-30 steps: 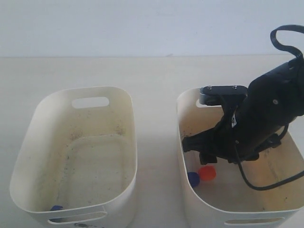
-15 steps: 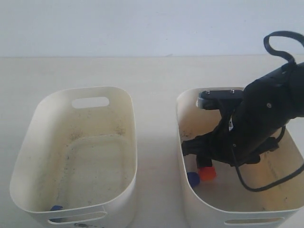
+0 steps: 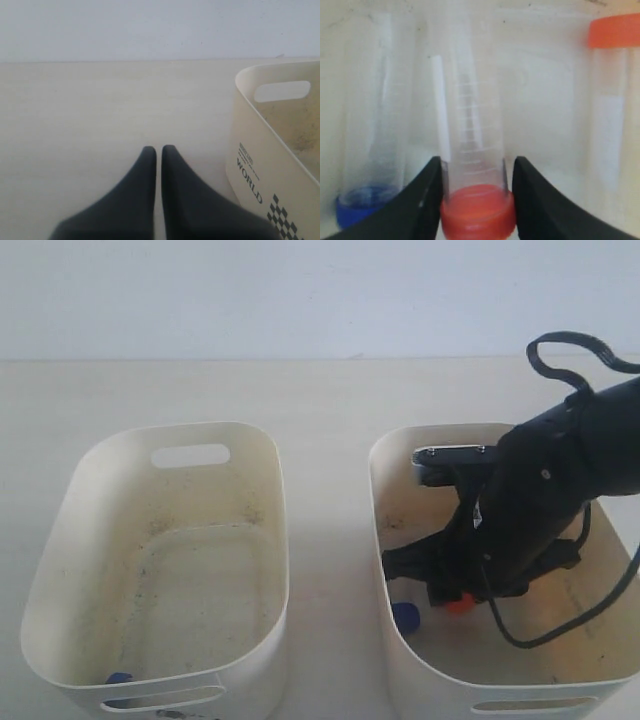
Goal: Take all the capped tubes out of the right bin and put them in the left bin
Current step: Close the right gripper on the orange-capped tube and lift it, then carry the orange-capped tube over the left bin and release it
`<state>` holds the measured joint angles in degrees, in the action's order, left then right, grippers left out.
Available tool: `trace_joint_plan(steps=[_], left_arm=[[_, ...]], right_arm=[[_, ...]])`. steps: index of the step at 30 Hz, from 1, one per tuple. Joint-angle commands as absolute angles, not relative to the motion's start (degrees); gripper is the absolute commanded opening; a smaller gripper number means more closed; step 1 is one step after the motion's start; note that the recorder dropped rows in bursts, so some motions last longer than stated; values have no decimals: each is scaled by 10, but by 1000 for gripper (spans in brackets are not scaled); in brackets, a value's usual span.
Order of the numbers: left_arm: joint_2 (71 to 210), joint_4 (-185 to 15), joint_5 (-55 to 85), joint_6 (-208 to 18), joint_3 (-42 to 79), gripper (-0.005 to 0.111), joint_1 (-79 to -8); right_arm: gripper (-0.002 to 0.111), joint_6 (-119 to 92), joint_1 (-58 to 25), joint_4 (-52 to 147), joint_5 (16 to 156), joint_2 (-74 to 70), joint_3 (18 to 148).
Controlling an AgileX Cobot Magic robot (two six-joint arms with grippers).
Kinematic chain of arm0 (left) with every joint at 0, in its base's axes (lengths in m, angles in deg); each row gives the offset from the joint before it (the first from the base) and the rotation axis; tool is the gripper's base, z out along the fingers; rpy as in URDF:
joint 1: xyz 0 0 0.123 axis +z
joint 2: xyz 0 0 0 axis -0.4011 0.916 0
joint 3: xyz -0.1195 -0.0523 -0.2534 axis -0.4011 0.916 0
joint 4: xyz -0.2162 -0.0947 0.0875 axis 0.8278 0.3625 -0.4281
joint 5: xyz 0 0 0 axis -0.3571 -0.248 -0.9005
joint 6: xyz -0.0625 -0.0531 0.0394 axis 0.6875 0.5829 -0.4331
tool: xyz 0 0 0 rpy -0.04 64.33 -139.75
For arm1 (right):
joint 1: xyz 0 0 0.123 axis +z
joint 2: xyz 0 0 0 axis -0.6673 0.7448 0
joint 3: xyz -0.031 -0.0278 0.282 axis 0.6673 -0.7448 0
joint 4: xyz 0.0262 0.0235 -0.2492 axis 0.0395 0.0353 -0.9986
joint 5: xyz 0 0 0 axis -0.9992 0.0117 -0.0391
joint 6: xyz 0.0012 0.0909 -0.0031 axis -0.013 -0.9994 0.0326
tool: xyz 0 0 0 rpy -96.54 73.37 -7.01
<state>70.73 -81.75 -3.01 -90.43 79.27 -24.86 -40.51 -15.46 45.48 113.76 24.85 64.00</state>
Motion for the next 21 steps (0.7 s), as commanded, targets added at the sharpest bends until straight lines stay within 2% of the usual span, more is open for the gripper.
trace_joint_plan(steps=[1, 6, 12, 16, 21], left_arm=[[705, -812, -26, -907, 791, 4, -248], [705, -812, -26, -907, 791, 4, -248], [705, -812, -26, -907, 791, 4, -248], [705, -812, -26, -907, 791, 4, -248], [705, -812, -26, -907, 791, 4, -248]], right_arm=[[0, -396, -156, 455, 1230, 184, 683], [0, -374, -156, 460, 1307, 97, 749], [0, -217, -144, 659, 1246, 11, 772], [0, -66, -105, 781, 1217, 10, 772], [4, 13, -44, 799, 1183, 53, 772]])
